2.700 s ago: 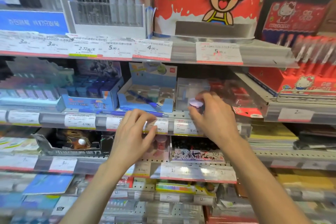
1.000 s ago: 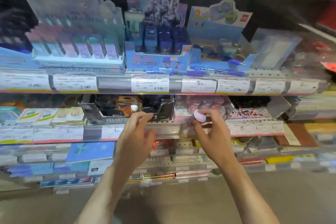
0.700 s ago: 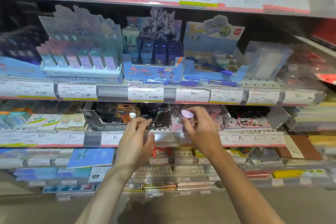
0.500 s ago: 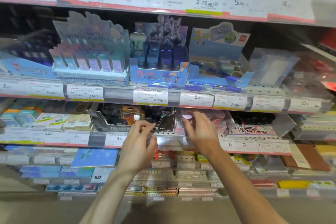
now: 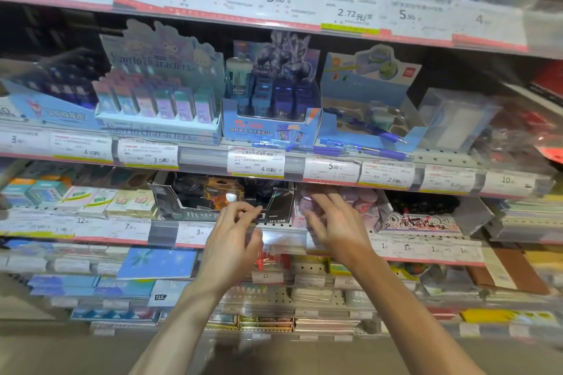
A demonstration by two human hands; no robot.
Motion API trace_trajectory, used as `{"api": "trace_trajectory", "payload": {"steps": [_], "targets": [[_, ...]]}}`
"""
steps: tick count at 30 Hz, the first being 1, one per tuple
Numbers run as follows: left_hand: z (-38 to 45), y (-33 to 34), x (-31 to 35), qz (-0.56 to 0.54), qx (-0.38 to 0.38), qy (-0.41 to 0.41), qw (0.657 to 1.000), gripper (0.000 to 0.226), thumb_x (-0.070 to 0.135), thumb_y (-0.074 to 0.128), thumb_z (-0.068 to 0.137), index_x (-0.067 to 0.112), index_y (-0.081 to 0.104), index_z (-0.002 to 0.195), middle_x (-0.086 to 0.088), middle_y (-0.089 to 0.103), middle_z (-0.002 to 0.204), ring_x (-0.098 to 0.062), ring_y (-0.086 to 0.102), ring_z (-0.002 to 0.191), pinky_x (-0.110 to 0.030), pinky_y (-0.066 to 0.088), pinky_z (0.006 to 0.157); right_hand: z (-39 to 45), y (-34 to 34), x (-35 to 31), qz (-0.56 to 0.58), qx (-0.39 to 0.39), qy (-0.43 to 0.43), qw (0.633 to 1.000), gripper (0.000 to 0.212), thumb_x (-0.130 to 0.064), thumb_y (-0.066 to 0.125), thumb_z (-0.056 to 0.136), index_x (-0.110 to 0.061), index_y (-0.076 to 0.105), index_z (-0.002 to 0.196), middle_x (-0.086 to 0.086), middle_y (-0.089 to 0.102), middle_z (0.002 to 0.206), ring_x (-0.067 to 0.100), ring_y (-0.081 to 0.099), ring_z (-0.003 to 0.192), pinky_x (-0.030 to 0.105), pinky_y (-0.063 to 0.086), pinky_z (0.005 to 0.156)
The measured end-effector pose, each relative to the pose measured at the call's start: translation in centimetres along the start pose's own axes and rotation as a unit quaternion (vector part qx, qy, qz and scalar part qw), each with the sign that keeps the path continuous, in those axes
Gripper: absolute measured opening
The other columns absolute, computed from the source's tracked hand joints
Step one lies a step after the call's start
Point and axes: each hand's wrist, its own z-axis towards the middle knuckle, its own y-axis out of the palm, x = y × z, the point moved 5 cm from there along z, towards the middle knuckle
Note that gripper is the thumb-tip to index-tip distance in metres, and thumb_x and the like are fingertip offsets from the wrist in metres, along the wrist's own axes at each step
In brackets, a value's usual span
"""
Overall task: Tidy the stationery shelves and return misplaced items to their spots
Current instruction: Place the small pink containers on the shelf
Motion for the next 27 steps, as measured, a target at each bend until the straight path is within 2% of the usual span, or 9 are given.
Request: {"api": "trace_trajectory", "payload": {"steps": [4,6,8,13,20,27], "targets": [[0.0,0.1,-0.1,-0.001,0.002,0.004,1.0,0.046,0.029,0.051,0.098,0.024,0.049,0.143,0.016,0.038,0.13,0.008,0.028,0.119,-0.018,0.031,0.095,-1.7,-0.2,0.4,-0.06,0.123,-0.075,0.988,0.039,-0.036,0.064,0.093,-0.011,0.065,0.123,0.004,0.061,0.112,0.027,0.055,0.101,0.038,0.047,0.083],[0.0,0.1,-0.1,0.0,0.002,0.005,1.0,0.045,0.027,0.052,0.097,0.023,0.05,0.143,0.016,0.039,0.13,0.008,0.028,0.118,-0.018,0.031,0.093,-2.1,-0.4,0.1,-0.105,0.139,-0.117,0.978,0.043,-0.041,0.062,0.094,-0.012,0.064,0.125,0.006,0.06,0.116,0.029,0.052,0.106,0.04,0.042,0.09],[0.1,0.2,-0.2,0.003,0.001,0.005,1.0,0.045,0.026,0.053,0.097,0.023,0.052,0.141,0.016,0.039,0.129,0.007,0.03,0.118,-0.019,0.032,0.091,-2.0,-0.3,0.1,-0.128,0.116,-0.136,0.975,0.048,-0.047,0.058,0.094,-0.013,0.062,0.128,0.006,0.06,0.118,0.029,0.052,0.107,0.044,0.039,0.096],[0.1,0.2,-0.2,0.009,-0.002,0.01,1.0,0.044,0.025,0.054,0.096,0.022,0.053,0.14,0.013,0.04,0.129,0.003,0.033,0.12,-0.022,0.035,0.089,-1.6,0.3,0.7,-0.15,0.027,-0.135,0.979,0.061,-0.06,0.046,0.095,-0.019,0.05,0.141,0.0,0.057,0.126,0.026,0.05,0.11,0.045,0.037,0.099],[0.2,0.2,-0.3,0.021,-0.005,0.027,0.999,0.05,0.035,0.045,0.092,0.019,0.055,0.138,0.009,0.043,0.128,-0.006,0.039,0.122,-0.024,0.038,0.089,-1.6,0.5,1.0,-0.128,0.01,-0.137,0.982,0.064,-0.062,0.048,0.095,-0.02,0.046,0.143,0.0,0.055,0.129,0.025,0.049,0.114,0.046,0.037,0.102],[0.3,0.3,-0.2,0.027,-0.005,0.033,0.999,0.05,0.034,0.045,0.091,0.017,0.057,0.137,0.008,0.044,0.127,-0.009,0.04,0.123,-0.027,0.043,0.091,-1.2,0.9,1.3,-0.099,-0.01,-0.114,0.988,0.063,-0.063,0.044,0.094,-0.025,0.044,0.144,-0.003,0.053,0.13,0.022,0.047,0.117,0.043,0.032,0.104]]}}
